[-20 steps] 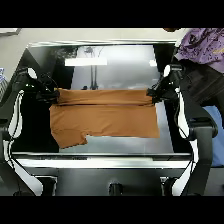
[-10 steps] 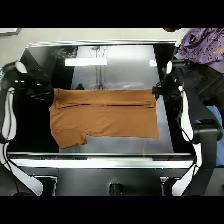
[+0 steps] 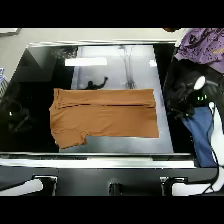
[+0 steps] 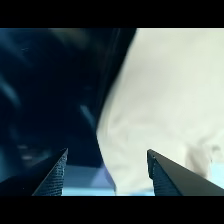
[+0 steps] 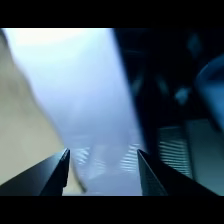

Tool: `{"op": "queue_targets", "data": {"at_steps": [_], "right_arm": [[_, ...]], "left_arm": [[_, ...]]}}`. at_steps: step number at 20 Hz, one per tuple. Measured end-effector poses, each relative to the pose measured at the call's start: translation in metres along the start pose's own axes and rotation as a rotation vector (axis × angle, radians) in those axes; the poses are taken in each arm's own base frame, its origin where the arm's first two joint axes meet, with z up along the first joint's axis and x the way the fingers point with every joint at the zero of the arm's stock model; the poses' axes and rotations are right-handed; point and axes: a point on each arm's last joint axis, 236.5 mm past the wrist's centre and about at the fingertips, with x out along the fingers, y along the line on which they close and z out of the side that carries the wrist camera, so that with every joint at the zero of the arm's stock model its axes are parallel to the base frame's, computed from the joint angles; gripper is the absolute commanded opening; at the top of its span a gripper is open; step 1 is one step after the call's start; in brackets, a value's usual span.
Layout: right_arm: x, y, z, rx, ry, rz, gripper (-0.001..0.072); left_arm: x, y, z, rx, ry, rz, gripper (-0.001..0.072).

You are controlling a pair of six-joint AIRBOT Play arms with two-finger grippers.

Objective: Fold the clothes and pants, and hang the long-sleeved shirts on hangers.

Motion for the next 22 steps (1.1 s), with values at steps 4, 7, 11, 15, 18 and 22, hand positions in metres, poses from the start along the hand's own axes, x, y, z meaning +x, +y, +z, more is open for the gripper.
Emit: {"op": "queue_targets", "data": {"at_steps": [4,7,11,15,18,22], "right_arm": [[0.007,0.013,-0.026,0.005,-0.02,0.1,0.0495],[0.007,0.019,-0.031,0.006,-0.036,0.135,0.0495],[0.005,0.028,-0.032,0.011,-0.048,0.177,0.0479],[0.002,0.037,-0.033,0.017,-0.053,0.216,0.0479],[0.0,0.042,-0.038,0.018,-0.036,0.236,0.0479],[-0.005,0.045,-0.042,0.013,-0.034,0.246,0.0478]], "left_arm": [[0.036,0.0,-0.068,-0.071,0.008,-0.112,0.0577],[0.059,-0.006,-0.1,-0.122,0.035,-0.179,0.0576],[0.081,-0.017,-0.126,-0.144,0.081,-0.226,0.0575],[0.095,-0.025,-0.129,-0.125,0.069,-0.226,0.0526],[0.1,-0.032,-0.125,-0.117,0.046,-0.232,0.0526],[0.106,-0.032,-0.118,-0.093,0.009,-0.211,0.0019]]}}
